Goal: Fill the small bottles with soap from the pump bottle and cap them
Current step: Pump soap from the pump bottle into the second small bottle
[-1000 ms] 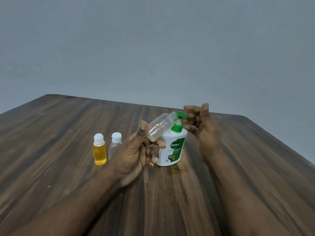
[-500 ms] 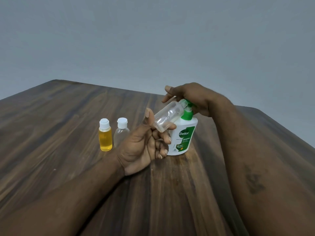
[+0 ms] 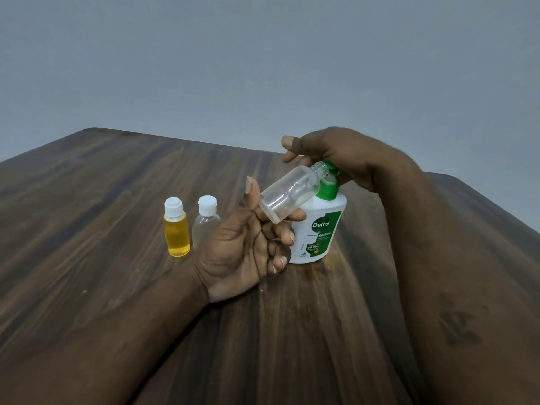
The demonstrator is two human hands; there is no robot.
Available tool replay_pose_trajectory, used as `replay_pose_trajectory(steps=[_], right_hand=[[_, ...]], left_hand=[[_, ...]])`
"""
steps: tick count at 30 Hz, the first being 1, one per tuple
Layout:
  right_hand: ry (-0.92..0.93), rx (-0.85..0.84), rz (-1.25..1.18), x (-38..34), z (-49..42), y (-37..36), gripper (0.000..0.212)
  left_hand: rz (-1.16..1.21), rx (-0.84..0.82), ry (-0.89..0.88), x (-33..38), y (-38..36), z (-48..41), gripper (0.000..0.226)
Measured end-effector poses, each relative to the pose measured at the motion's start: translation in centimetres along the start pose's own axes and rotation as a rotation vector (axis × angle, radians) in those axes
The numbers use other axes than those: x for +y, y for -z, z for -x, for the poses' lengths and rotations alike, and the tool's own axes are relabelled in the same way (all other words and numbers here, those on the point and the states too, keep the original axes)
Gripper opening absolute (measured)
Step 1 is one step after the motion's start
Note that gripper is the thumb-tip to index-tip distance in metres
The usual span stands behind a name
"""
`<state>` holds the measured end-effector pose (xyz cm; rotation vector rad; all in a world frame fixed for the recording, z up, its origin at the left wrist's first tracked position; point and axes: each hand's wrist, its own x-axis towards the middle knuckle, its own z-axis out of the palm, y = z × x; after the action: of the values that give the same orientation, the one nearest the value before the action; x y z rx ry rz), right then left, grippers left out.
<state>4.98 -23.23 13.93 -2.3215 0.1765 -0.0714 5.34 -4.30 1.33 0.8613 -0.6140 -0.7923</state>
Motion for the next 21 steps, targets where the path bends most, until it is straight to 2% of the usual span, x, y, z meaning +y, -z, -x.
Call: replay_pose_trajectory(steps=[3, 6, 9, 11, 15, 18, 21], right_hand=[[0.06, 0.181, -0.033, -0.8, 0.0, 0.4, 0.06], [0.053, 0.307, -0.135, -0.6, -0.6, 0.1, 0.061], [-0.027, 0.182, -0.056, -0.1, -0.8, -0.5, 0.041], [-0.091, 0.114, -0.053, 0.3, -0.9, -0.7, 0.036], [-0.15, 0.03, -0.131, 1.0, -1.4, -1.2, 0.047], [-0.12, 0.045, -0.101, 0.6, -1.2, -1.0, 0.041], [0.012, 0.21, -0.053, -0.1, -0.6, -0.3, 0.04]], left_hand=[[0.013, -0.001, 0.01, 0.1, 0.4, 0.1, 0.065], [-0.021, 0.012, 0.007, -0.3, 1.2, -0.3, 0.089], [0.003, -0.017, 0.02, -0.3, 1.5, -0.6, 0.098], [-0.017, -0.043, 0.009, -0.2, 1.1, -0.5, 0.09], [-0.015, -0.032, -0.003, 0.1, 0.6, -0.1, 0.077], [0.007, -0.021, 0.005, 0.3, 0.6, 0.1, 0.075], [0.017, -0.031, 0.022, 0.3, 0.3, 0.0, 0.077]])
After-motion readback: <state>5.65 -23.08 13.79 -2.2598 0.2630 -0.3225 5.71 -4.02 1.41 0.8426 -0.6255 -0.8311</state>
